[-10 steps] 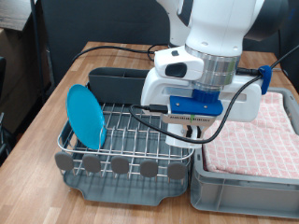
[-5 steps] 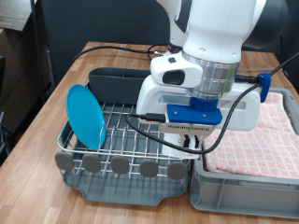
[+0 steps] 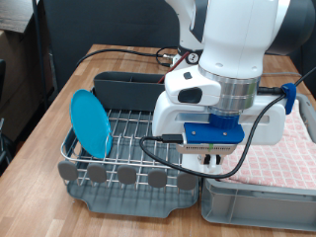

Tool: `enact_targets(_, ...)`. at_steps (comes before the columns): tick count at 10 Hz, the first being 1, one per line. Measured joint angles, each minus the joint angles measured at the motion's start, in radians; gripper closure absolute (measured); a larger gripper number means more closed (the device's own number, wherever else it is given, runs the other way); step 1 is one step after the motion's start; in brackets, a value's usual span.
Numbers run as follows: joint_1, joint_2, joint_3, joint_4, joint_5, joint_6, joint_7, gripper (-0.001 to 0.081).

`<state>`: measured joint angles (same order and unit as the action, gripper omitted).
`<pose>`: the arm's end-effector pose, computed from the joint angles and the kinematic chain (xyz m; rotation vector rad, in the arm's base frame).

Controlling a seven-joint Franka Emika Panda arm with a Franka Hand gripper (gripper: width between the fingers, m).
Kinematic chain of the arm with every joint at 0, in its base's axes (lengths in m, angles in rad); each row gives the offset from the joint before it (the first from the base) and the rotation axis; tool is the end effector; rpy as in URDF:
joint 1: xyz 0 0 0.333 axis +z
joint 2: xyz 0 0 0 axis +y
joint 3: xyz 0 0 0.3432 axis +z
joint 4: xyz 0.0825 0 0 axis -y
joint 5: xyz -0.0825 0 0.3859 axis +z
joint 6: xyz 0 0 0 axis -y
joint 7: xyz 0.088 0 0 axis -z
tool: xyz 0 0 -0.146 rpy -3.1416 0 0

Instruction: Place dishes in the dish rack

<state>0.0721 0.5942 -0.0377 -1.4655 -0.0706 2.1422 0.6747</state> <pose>0.7394 0.0247 0.3251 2.9526 -0.9089 0.1638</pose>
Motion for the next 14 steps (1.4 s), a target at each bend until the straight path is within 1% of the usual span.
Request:
enact_targets(3, 0.002, 0.000, 0.001, 0.001, 0.000, -0.049, 0.034, 0.0734)
enact_targets(6, 0.002, -0.001, -0.002, -0.003, -0.001, -0.067, 0.054, 0.0734)
enact_targets(8, 0.001, -0.001, -0.005, -0.011, -0.002, -0.064, 0.055, 0.0734)
enact_targets(11, 0.000, -0.001, -0.011, -0.035, -0.002, -0.023, 0.051, 0.0734)
enact_targets(14, -0.004, 0.000, -0.014, -0.057, -0.001, -0.002, 0.045, 0.0734)
